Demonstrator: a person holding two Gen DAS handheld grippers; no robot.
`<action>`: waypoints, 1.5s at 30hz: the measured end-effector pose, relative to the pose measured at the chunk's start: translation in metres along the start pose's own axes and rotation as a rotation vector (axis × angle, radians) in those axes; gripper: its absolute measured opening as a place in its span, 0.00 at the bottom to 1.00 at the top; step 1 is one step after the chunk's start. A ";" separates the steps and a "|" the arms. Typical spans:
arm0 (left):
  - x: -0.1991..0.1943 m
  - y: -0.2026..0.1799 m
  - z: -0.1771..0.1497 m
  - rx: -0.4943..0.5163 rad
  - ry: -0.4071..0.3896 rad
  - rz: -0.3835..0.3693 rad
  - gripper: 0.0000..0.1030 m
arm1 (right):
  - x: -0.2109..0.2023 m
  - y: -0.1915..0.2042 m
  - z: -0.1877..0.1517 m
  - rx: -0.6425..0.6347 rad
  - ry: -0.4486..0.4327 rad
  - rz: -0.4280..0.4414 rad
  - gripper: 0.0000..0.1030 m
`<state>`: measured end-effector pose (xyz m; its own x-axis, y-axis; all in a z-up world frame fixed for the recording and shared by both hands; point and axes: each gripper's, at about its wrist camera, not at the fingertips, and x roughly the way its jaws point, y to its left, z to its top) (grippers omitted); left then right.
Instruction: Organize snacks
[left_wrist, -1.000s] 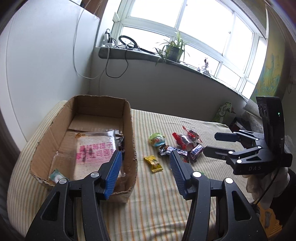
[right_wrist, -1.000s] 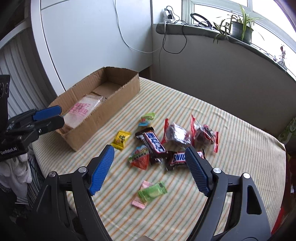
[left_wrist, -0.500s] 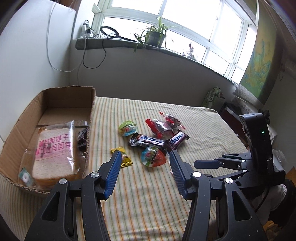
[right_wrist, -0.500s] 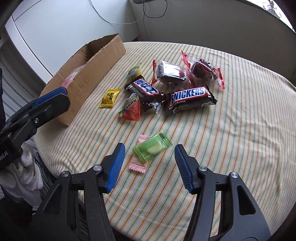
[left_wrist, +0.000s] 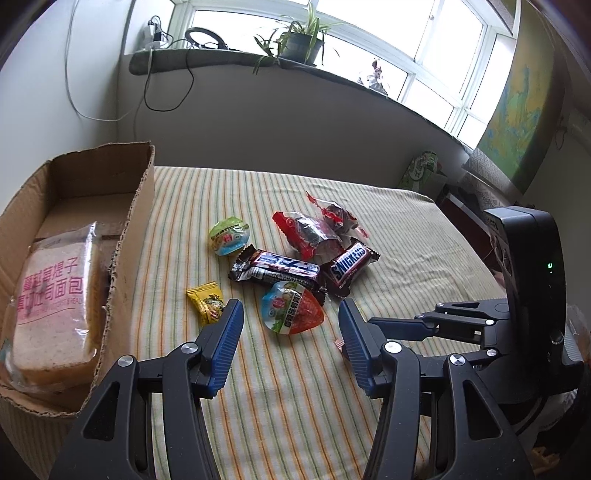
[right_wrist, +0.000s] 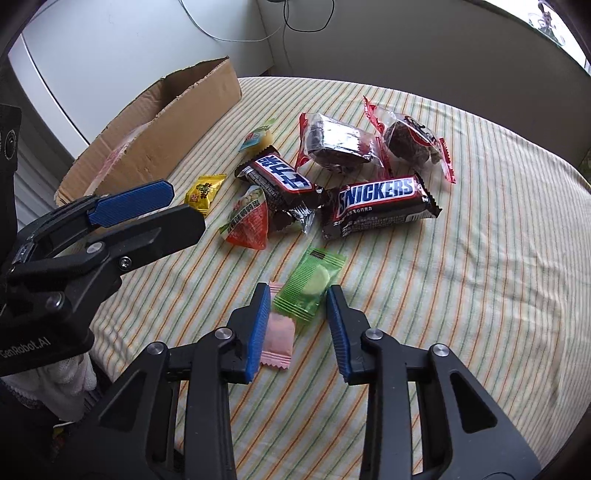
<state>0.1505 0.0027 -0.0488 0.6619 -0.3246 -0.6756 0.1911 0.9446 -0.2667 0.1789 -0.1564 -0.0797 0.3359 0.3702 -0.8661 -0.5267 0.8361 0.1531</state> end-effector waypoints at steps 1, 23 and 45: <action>0.002 0.000 0.000 0.001 0.006 -0.001 0.51 | 0.001 0.000 0.001 -0.007 0.002 -0.005 0.28; 0.048 0.004 0.004 0.001 0.116 0.011 0.51 | 0.008 0.001 0.013 -0.110 -0.015 -0.085 0.27; 0.052 -0.009 0.003 0.092 0.120 0.055 0.35 | -0.015 -0.025 0.002 -0.040 -0.055 -0.067 0.25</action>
<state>0.1850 -0.0220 -0.0795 0.5832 -0.2709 -0.7658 0.2262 0.9596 -0.1671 0.1887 -0.1824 -0.0702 0.4131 0.3363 -0.8463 -0.5321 0.8433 0.0754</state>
